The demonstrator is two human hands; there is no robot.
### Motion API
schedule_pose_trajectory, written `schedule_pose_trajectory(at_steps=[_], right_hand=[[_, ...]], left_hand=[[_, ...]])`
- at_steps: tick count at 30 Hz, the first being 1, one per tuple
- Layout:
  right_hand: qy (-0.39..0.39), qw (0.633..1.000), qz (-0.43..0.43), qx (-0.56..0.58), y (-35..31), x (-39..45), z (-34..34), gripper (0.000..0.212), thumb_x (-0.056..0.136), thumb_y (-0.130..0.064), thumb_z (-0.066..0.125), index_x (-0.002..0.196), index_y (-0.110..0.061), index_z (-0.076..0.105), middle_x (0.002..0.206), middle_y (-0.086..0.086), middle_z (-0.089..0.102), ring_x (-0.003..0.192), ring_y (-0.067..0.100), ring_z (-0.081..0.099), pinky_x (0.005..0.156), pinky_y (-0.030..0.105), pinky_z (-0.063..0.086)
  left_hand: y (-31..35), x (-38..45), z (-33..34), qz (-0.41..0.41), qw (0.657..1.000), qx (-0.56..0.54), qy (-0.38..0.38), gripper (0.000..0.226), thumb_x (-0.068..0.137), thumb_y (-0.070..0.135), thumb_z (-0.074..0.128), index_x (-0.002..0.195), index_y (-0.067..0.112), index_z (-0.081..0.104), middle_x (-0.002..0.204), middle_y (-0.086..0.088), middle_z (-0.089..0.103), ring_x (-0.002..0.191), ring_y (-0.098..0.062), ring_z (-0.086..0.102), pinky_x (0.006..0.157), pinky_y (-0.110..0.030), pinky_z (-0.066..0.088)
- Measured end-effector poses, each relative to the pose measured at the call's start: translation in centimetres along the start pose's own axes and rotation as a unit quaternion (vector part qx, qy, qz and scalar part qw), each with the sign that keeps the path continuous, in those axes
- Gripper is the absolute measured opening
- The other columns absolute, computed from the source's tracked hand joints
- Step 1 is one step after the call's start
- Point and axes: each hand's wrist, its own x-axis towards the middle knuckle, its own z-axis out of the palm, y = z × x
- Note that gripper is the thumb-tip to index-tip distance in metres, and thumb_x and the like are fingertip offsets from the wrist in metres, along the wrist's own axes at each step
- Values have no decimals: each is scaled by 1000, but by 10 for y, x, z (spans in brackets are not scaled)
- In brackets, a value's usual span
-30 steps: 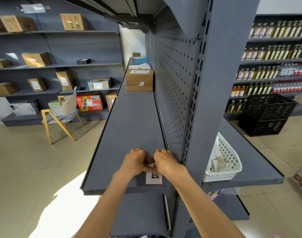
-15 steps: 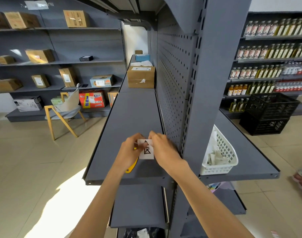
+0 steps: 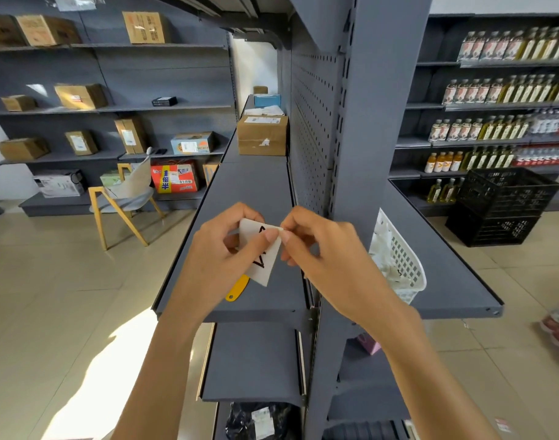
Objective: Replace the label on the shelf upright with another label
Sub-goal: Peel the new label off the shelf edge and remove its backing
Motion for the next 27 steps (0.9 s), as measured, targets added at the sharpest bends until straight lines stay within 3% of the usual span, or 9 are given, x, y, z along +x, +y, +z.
schedule_pose_trajectory(at_steps=[3, 8, 19, 27], right_hand=[[-8, 999, 13, 34, -2, -11, -18, 13, 100, -24, 57, 87, -23, 60, 75, -5, 72, 76, 11, 70, 66, 31, 58], [-31, 998, 13, 62, 0, -23, -37, 12, 98, -15, 58, 86, -16, 61, 74, -7, 71, 75, 6, 69, 63, 20, 55], [-89, 989, 30, 116, 7, -37, -51, 15, 101, -13, 53, 90, -14, 63, 82, -3, 75, 82, 10, 72, 67, 12, 51], [-81, 988, 30, 126, 8, -42, -52, 15, 100, -13, 56, 87, -15, 62, 78, -3, 73, 76, 9, 70, 65, 10, 48]], left_hand=[[15, -7, 2, 5, 1000, -3, -19, 16, 85, 31, 69, 86, 18, 60, 75, -1, 64, 69, -18, 65, 58, -35, 55], [30, -16, 12, -5, 999, -3, -32, 14, 85, 29, 71, 85, 21, 60, 77, 2, 65, 67, -15, 66, 58, -40, 57], [38, -26, 19, -22, 997, -18, -71, 15, 82, 39, 69, 91, 32, 59, 72, 3, 67, 61, -12, 63, 53, -28, 51], [43, -29, 24, -29, 997, -14, -68, 31, 82, 42, 65, 104, 34, 45, 74, 8, 71, 60, -11, 65, 51, -20, 51]])
